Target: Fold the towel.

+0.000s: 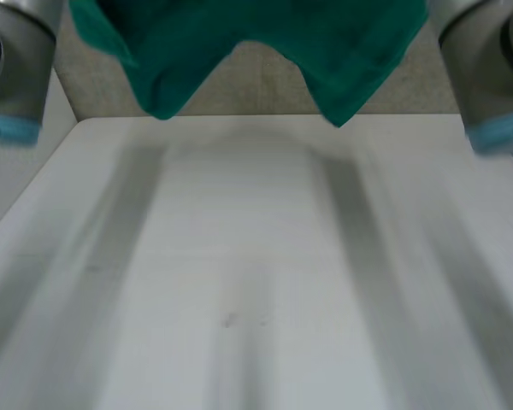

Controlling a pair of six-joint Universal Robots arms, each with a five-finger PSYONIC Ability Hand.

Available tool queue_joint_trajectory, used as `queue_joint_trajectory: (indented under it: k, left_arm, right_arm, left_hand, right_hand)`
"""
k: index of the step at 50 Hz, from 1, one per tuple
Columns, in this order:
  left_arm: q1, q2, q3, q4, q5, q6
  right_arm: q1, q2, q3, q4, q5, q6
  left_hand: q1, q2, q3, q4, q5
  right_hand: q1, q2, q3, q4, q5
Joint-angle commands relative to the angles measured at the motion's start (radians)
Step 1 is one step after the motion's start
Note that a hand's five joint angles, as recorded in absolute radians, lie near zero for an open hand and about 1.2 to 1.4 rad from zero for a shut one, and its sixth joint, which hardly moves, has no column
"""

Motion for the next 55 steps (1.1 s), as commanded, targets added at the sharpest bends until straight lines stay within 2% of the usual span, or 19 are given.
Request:
queue_joint_trajectory:
  k: [1, 6, 12, 14, 15, 17, 21, 22, 23, 30, 43, 55]
  left_arm:
    - [0.009, 0.014, -0.436, -0.011, 0.070, 0.008]
    - [0.007, -0.050, -0.575, -0.015, 0.073, 0.028]
    - [-0.002, -0.099, -0.654, -0.054, 0.071, 0.114]
    - [-0.002, -0.099, -0.666, -0.060, 0.070, 0.128]
    - [-0.002, -0.099, -0.666, -0.060, 0.070, 0.128]
    - [-0.001, -0.095, -0.672, -0.058, 0.070, 0.128]
    - [-0.002, -0.085, -0.672, -0.060, 0.066, 0.128]
    - [0.001, -0.084, -0.672, -0.060, 0.065, 0.128]
    - [0.006, -0.082, -0.672, -0.060, 0.065, 0.126]
    - [0.015, -0.078, -0.674, -0.063, 0.063, 0.126]
    - [0.013, -0.075, -0.686, -0.063, 0.065, 0.125]
    - [0.021, -0.075, -0.686, -0.063, 0.065, 0.125]
  right_arm:
    - [-0.003, -0.091, 0.509, 0.097, -0.117, -0.028]
    - [-0.013, -0.038, 0.641, 0.141, -0.123, -0.032]
    - [-0.016, 0.116, 0.684, 0.196, -0.121, -0.029]
    - [-0.014, 0.136, 0.688, 0.218, -0.128, -0.015]
    - [-0.014, 0.136, 0.688, 0.218, -0.128, -0.015]
    - [-0.020, 0.133, 0.704, 0.209, -0.126, 0.003]
    - [-0.085, 0.104, 0.733, 0.177, -0.126, 0.095]
    - [-0.085, 0.104, 0.734, 0.177, -0.126, 0.095]
    - [-0.136, 0.066, 0.773, 0.145, -0.134, 0.201]
    - [-0.252, -0.008, 0.858, 0.124, -0.224, 0.331]
    - [-0.316, -0.011, 0.896, 0.137, -0.243, 0.347]
    - [-0.310, 0.088, 0.893, 0.092, -0.249, 0.286]
  left_hand:
    - [0.255, 0.205, 0.210, 0.207, 0.272]
    - [0.255, 0.205, 0.210, 0.207, 0.272]
    - [0.255, 0.205, 0.210, 0.207, 0.272]
    - [0.255, 0.205, 0.210, 0.207, 0.272]
    - [0.255, 0.205, 0.210, 0.207, 0.272]
    - [0.255, 0.205, 0.210, 0.207, 0.272]
    - [0.255, 0.205, 0.210, 0.207, 0.272]
    - [0.255, 0.205, 0.210, 0.207, 0.272]
    - [0.255, 0.205, 0.210, 0.207, 0.272]
    - [0.255, 0.205, 0.210, 0.207, 0.272]
    - [0.255, 0.205, 0.210, 0.207, 0.272]
    - [0.255, 0.205, 0.210, 0.207, 0.272]
  right_hand:
    - [0.424, 0.232, 0.214, 0.210, 0.240]
    - [0.424, 0.232, 0.214, 0.210, 0.240]
    - [0.424, 0.232, 0.214, 0.210, 0.240]
    - [-0.054, -0.246, -0.264, -0.268, -0.238]
    - [-0.056, -0.248, -0.266, -0.271, -0.241]
    - [-0.387, -0.578, -0.597, -0.601, -0.571]
    - [-0.485, -0.676, -0.695, -0.699, -0.669]
    - [-0.485, -0.677, -0.695, -0.699, -0.669]
    - [-0.497, -0.688, -0.707, -0.711, -0.681]
    - [-0.500, -0.691, -0.710, -0.714, -0.684]
    - [-0.423, -0.615, -0.634, -0.638, -0.608]
    - [-0.324, -0.515, -0.534, -0.538, -0.508]
